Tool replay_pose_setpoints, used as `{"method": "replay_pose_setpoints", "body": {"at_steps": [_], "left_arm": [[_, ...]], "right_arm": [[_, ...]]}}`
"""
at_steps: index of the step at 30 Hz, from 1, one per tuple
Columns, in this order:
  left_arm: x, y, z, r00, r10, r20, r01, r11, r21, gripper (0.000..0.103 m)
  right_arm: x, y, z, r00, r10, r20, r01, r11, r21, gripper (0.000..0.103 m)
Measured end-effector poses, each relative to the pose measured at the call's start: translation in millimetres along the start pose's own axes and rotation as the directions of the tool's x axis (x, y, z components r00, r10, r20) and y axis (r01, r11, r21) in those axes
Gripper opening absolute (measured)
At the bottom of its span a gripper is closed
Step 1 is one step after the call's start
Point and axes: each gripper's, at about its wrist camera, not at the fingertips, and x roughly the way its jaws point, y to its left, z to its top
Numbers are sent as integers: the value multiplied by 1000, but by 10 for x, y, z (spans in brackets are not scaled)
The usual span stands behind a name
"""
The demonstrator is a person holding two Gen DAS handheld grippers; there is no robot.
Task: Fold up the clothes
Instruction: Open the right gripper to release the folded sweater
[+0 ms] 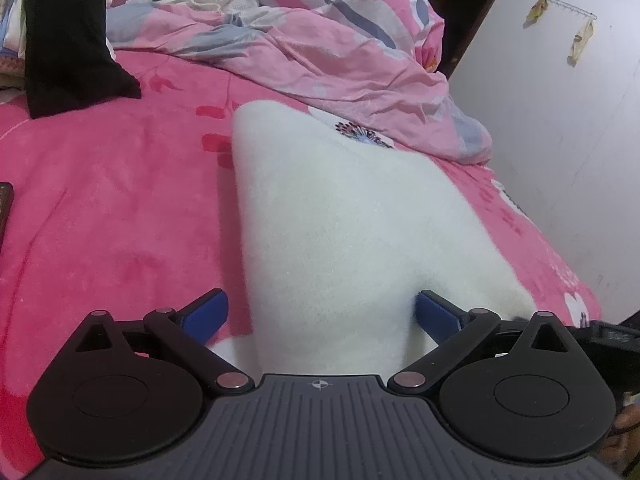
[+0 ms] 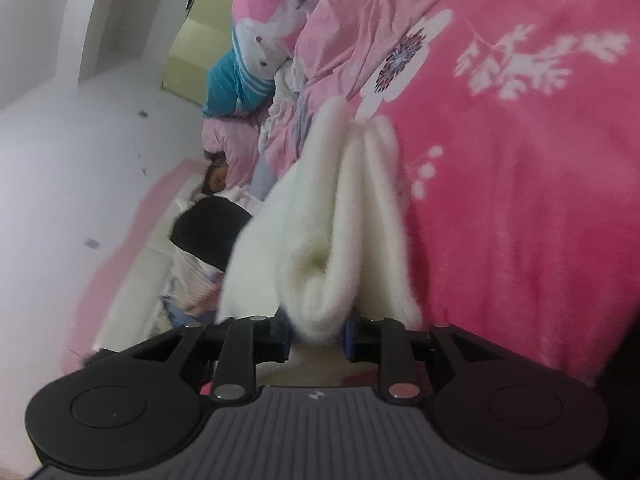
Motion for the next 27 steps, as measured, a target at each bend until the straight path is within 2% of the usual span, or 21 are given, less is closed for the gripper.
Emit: {"method": "replay_pose_setpoints", "body": {"at_steps": [3, 5, 7, 9, 11, 14, 16, 17, 18, 23, 27], "left_arm": [[0, -2, -2, 1000, -4, 0, 4, 1000, 15, 101], [-6, 1, -2, 1000, -7, 3, 7, 1000, 25, 101], [-11, 10, -2, 1000, -11, 3, 11, 1000, 28, 101], [-14, 22, -6, 1000, -18, 3, 18, 999, 26, 101], [-14, 32, -14, 1000, -24, 4, 24, 1000, 21, 100], [-12, 52, -31, 999, -34, 6, 34, 999, 6, 100], [-18, 73, -41, 999, -44, 7, 44, 999, -10, 100], [-38, 89, -41, 999, -50, 10, 50, 999, -20, 98], [-75, 98, -40, 999, -51, 20, 51, 998, -27, 98], [-388, 206, -52, 993, -41, 107, 46, 998, -47, 96], [-437, 264, -109, 996, -28, 82, 31, 999, -30, 96]], "right_arm": [[-206, 81, 37, 998, -52, 24, 52, 998, -28, 30], [-340, 242, 70, 992, -107, 72, 114, 989, -98, 30], [-440, 423, 103, 986, -110, 123, 130, 978, -163, 30], [-461, 599, 109, 986, -80, 144, 112, 966, -234, 30], [-337, 781, 83, 988, -79, 130, 118, 938, -326, 29], [-44, 887, -3, 987, -135, 86, 159, 884, -440, 29], [187, 826, -103, 969, -242, 53, 236, 837, -493, 25], [261, 771, -134, 960, -274, 47, 261, 827, -499, 19], [328, 714, -161, 952, -303, 43, 283, 818, -501, 19], [309, 746, -113, 947, -320, 33, 297, 830, -471, 19], [327, 919, -110, 934, -354, 39, 324, 799, -506, 20]]}}
